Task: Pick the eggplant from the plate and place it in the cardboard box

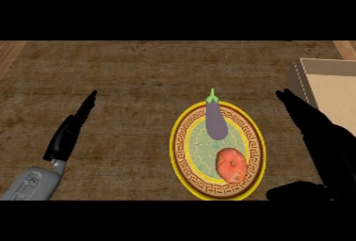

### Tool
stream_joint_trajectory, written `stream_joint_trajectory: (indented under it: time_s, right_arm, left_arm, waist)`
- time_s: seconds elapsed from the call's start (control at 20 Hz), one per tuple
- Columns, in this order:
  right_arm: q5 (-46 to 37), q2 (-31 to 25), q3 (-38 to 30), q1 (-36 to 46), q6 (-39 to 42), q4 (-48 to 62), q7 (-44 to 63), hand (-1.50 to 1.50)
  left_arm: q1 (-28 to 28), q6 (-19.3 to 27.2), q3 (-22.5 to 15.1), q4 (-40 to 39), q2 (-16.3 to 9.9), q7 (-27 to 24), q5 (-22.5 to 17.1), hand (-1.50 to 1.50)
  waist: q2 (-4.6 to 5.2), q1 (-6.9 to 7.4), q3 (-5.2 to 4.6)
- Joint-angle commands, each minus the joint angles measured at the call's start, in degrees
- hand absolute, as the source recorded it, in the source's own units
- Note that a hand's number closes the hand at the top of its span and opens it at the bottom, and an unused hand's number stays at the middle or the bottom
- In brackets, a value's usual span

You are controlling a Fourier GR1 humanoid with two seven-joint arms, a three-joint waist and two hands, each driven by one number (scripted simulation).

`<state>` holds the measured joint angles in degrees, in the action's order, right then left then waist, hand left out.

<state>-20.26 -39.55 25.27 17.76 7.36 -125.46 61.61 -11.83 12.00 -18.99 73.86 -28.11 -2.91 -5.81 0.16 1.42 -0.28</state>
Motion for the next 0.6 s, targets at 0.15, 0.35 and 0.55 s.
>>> stream_joint_trajectory:
  time_s: [0.15, 0.35, 0.55]
  right_arm:
    - [-0.09, 9.63, 6.36, 13.44, 6.65, 10.04, 15.19, -1.50]
    - [-0.28, 12.47, 5.90, 14.71, 6.03, 18.10, 13.64, -1.50]
    - [-1.62, 18.01, 7.23, 15.29, 4.81, 22.06, 12.40, -1.50]
  left_arm:
    - [-1.29, 1.02, -0.16, 0.05, 1.56, 1.97, 2.19, 0.00]
    - [1.52, 1.07, 0.63, -3.15, 2.55, -3.35, 2.60, 0.00]
    - [-0.12, -0.08, 2.05, -2.52, 2.67, -0.20, 2.30, 0.00]
  waist:
    - [-0.13, -0.03, 0.13]
    - [-0.09, -0.53, 0.16]
    - [-0.14, -1.12, 0.22]
